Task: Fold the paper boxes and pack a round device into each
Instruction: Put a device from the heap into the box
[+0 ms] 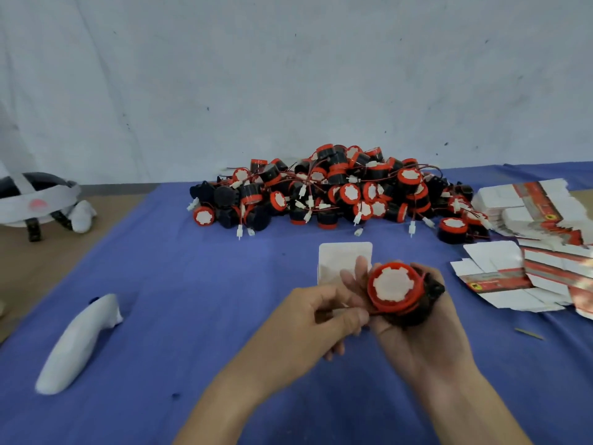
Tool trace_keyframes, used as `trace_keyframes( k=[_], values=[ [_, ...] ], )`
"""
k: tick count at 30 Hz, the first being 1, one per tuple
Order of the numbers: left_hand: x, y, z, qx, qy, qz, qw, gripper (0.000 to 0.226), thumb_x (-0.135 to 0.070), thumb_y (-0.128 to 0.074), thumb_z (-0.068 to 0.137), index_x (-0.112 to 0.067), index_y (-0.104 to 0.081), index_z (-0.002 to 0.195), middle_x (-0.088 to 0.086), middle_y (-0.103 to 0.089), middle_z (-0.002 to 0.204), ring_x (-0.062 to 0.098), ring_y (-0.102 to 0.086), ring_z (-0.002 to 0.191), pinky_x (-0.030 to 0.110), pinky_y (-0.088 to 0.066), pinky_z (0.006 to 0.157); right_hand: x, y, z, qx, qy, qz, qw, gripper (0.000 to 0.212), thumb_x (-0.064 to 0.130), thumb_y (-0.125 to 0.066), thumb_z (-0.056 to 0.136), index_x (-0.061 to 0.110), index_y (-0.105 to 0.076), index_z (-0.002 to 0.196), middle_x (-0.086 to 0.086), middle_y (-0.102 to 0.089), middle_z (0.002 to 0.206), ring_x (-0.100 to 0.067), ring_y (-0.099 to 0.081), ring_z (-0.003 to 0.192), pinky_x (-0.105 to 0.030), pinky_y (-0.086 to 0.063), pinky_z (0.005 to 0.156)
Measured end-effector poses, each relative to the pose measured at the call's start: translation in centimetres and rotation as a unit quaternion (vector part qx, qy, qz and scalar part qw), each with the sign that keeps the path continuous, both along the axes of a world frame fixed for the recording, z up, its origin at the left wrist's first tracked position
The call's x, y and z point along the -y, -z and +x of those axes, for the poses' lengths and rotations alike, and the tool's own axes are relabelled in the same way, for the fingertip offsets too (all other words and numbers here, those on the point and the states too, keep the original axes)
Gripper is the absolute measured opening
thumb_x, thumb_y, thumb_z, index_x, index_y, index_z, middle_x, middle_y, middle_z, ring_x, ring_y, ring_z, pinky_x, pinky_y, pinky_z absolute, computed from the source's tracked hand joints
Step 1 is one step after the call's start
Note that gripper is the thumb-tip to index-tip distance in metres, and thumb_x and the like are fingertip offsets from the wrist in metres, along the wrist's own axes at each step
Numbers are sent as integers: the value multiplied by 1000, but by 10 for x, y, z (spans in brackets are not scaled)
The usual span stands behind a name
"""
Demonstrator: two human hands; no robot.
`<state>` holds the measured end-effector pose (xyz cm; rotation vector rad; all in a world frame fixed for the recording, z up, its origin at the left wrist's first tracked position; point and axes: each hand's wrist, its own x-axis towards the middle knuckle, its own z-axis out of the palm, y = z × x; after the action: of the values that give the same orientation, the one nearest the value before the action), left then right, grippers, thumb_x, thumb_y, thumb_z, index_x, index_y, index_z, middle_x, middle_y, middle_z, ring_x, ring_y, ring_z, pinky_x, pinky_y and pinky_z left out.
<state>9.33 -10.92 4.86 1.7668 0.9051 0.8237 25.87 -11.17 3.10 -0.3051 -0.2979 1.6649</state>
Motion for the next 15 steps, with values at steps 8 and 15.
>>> trace_keyframes(
  k=[8,15],
  values=[
    [2,-2,-13,50,-36,-95,994,24,-15,-74,89,-4,-63,107,5,-71,77,14,-65,65,23,-56,65,5,-1,0,99,-107,18,989,22,28,-87,69,16,-71,79,-8,-71,97,-26,-69,111,-39,-58,85],
    [3,7,-18,79,-163,-89,979,25,-15,-68,92,-28,-59,113,-2,-76,86,15,-74,76,23,-58,78,6,4,0,182,-114,28,976,53,21,-93,60,4,-76,106,-22,-65,130,-46,-63,118,-67,-48,95]
  ],
)
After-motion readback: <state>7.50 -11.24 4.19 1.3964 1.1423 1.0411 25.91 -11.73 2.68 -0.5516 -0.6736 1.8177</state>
